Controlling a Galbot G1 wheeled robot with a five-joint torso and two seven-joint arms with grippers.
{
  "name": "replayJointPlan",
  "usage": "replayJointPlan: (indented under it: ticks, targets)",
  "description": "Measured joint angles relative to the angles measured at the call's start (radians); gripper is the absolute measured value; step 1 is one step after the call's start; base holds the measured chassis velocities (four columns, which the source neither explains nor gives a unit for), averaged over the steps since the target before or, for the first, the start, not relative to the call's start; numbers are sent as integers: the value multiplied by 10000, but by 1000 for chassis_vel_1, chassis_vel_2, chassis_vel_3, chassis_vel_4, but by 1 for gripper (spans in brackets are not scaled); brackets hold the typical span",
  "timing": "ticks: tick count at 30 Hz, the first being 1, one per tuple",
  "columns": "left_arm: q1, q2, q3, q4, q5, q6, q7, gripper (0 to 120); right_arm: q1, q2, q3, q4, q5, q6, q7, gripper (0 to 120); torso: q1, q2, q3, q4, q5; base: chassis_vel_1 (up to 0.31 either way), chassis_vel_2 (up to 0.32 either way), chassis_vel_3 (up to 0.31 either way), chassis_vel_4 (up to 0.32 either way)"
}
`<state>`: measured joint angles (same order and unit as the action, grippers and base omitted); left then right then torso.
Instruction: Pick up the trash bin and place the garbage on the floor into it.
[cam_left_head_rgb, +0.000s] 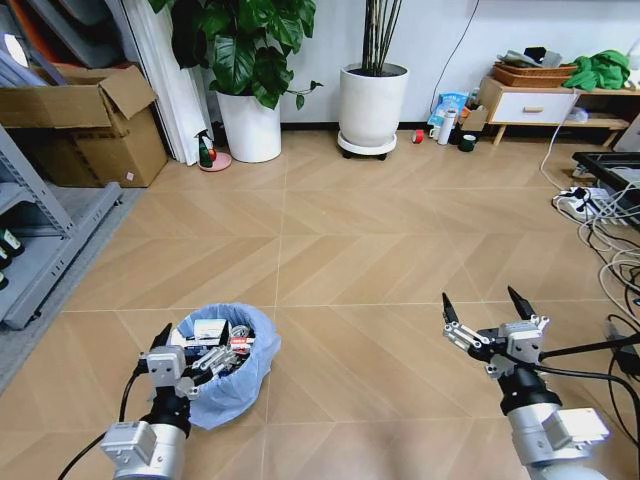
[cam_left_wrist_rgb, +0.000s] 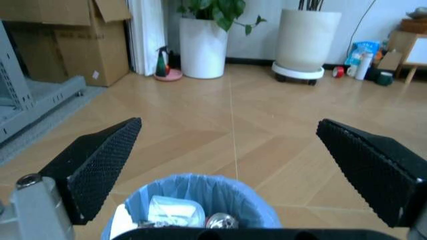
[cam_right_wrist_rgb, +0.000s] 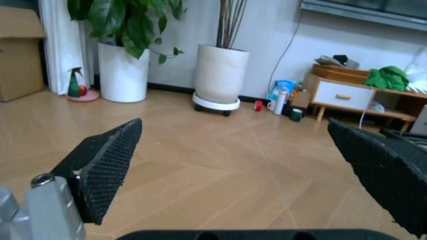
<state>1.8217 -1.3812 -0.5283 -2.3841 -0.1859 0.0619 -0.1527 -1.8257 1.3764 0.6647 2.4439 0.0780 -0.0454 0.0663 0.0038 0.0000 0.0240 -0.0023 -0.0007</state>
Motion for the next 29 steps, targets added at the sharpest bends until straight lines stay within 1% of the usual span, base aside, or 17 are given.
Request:
replayJointPlan:
  ticks: [14, 29]
  targets:
    - [-105, 16, 54, -12, 11, 56, 35, 100, 137, -19, -97, -186, -162, 225, 209, 100, 0, 0, 0, 0, 0, 0, 0, 0, 0]
    - [-60, 4, 100, -10, 83, 140, 38, 100, 109, -13, -116, -176, -266, 116, 294, 100, 0, 0, 0, 0, 0, 0, 0, 0, 0]
